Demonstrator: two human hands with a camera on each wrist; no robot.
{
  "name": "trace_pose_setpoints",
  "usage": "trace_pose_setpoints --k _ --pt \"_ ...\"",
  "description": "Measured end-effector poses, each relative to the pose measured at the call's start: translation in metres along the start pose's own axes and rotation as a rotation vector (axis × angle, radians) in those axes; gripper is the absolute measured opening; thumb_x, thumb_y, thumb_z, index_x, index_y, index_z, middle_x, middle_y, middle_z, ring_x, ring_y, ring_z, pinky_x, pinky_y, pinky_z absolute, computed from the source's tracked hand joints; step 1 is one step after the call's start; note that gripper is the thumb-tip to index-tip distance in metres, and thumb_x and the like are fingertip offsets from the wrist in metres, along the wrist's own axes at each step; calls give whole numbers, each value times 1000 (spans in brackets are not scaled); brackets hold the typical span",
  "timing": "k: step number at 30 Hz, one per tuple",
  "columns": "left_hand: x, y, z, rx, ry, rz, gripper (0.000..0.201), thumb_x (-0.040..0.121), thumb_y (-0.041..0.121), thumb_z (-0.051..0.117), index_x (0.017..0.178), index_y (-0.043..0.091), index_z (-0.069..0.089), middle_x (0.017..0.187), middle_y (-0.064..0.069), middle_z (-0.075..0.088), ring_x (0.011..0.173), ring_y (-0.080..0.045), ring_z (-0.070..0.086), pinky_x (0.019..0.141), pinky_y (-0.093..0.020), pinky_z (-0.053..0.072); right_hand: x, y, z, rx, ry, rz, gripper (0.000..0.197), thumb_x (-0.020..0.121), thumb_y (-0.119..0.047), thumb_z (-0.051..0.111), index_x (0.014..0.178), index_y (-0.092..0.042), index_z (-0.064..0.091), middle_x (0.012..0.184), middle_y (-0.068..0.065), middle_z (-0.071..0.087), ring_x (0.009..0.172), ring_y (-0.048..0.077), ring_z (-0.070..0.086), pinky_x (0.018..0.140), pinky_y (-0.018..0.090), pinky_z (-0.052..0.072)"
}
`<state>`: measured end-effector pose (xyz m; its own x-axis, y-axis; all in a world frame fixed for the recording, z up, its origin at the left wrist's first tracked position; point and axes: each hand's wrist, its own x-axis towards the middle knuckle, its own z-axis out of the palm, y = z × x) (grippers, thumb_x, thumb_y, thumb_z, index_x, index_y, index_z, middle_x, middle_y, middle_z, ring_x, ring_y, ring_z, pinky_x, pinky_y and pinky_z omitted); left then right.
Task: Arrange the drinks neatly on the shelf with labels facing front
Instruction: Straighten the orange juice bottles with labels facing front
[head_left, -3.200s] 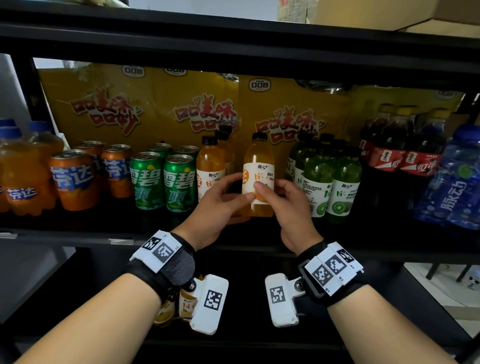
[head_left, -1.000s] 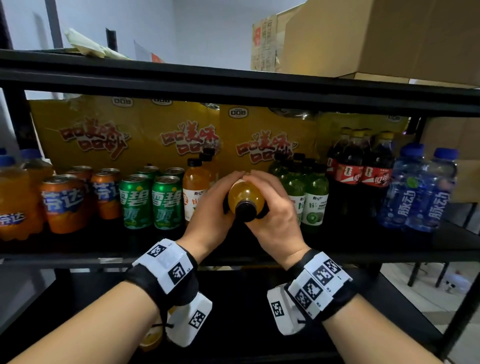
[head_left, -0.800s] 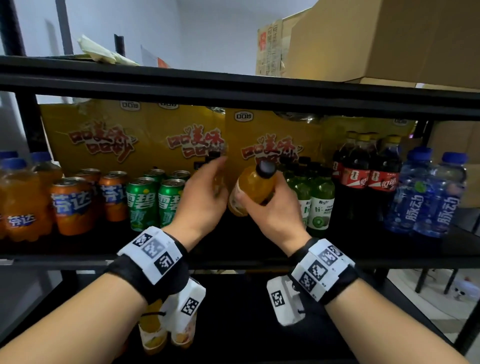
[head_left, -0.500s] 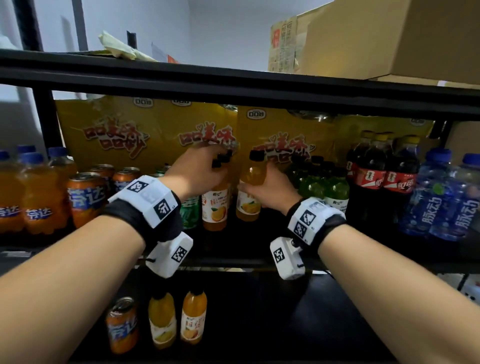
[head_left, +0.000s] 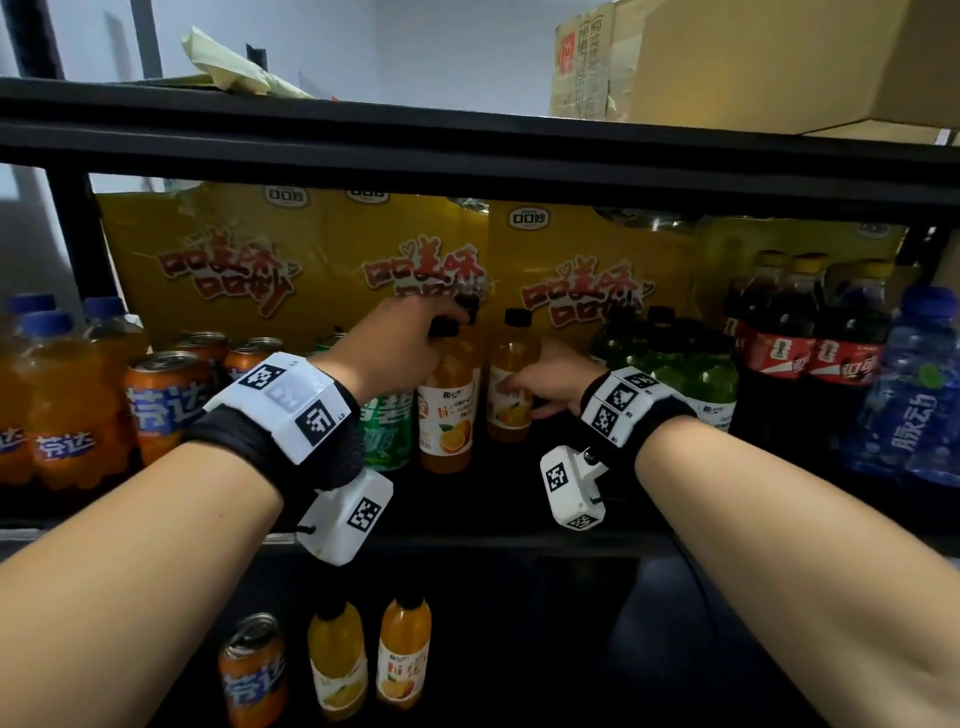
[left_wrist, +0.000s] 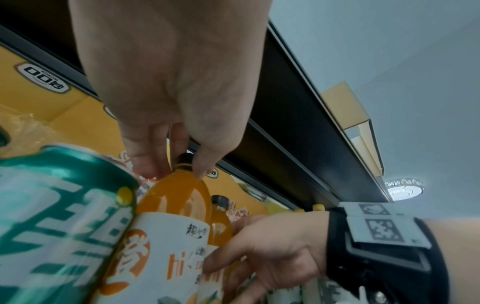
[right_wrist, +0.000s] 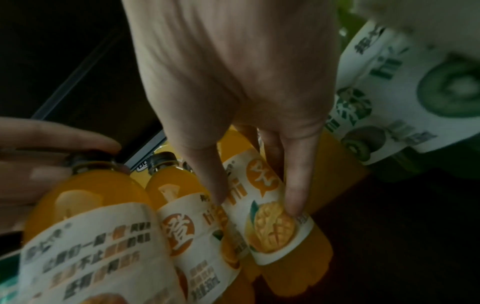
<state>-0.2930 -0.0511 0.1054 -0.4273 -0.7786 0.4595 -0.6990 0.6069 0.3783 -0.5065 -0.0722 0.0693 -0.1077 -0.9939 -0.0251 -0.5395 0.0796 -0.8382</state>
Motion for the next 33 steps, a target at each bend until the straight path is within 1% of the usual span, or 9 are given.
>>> trace_pose_setpoints --k 6,10,12,15,19,22,26,30,33 --pt "5 -1 1 15 -12 1 42 99 5 56 135 26 62 132 -9 66 97 -18 60 68 -18 46 19 -1 11 -15 88 -45 33 91 -13 77 122 -9 67 121 14 70 111 34 66 92 55 59" --pt "5 2 -2 20 -26 -11 39 99 7 57 132 27 62 128 -7 65 96 -18 60 68 -22 47 20 4 9 143 90 -37 18 91 -17 78 92 -25 62 103 3 68 88 19 64 68 35 56" --pt "7 5 -6 31 -60 -12 35 100 12 59 131 29 62 125 -5 64 95 -17 60 65 -20 46 14 9 4 210 138 -39 15 90 -24 77 98 -21 64 110 4 69 91 18 65 77 34 56" --pt "9 14 -6 67 -81 8 33 100 15 61 131 30 62 122 -2 64 92 -16 59 62 -17 43 -5 17 -3 225 283 -118 47 86 -24 75 131 -17 62 122 1 67 110 22 64 94 37 55" --pt "13 32 5 97 -74 55 34 100 15 60 131 29 62 130 -4 65 104 -20 63 79 -31 52 -37 24 -3 209 26 -241 50 82 -17 81 126 -26 60 121 -4 70 109 14 66 91 33 56" --pt "21 42 11 127 -106 86 34 101 19 62 133 28 61 133 -4 64 101 -16 60 73 -24 49 -46 32 2 117 -163 -262 54 84 -12 84 127 -31 57 127 -5 70 117 15 66 100 38 55" --pt "25 46 9 114 -75 108 39 99 22 64 138 23 61 135 -3 64 107 -13 57 83 -23 45 -40 38 6 98 -37 -256 52 83 -10 85 119 -33 54 113 -9 70 111 17 68 89 39 61" --pt "22 35 1 112 59 75 42 99 20 62 140 25 61 137 -2 65 120 -22 63 99 -33 51 -28 36 9 105 66 -188 59 79 -10 88 124 -24 52 128 3 67 119 25 65 99 51 57" --pt "22 25 1 151 -7 2 46 98 18 61 144 25 57 143 -4 60 126 -25 58 101 -34 47 -20 29 9 94 85 -122 61 79 -12 88 127 -20 51 129 5 65 119 27 64 99 52 57"
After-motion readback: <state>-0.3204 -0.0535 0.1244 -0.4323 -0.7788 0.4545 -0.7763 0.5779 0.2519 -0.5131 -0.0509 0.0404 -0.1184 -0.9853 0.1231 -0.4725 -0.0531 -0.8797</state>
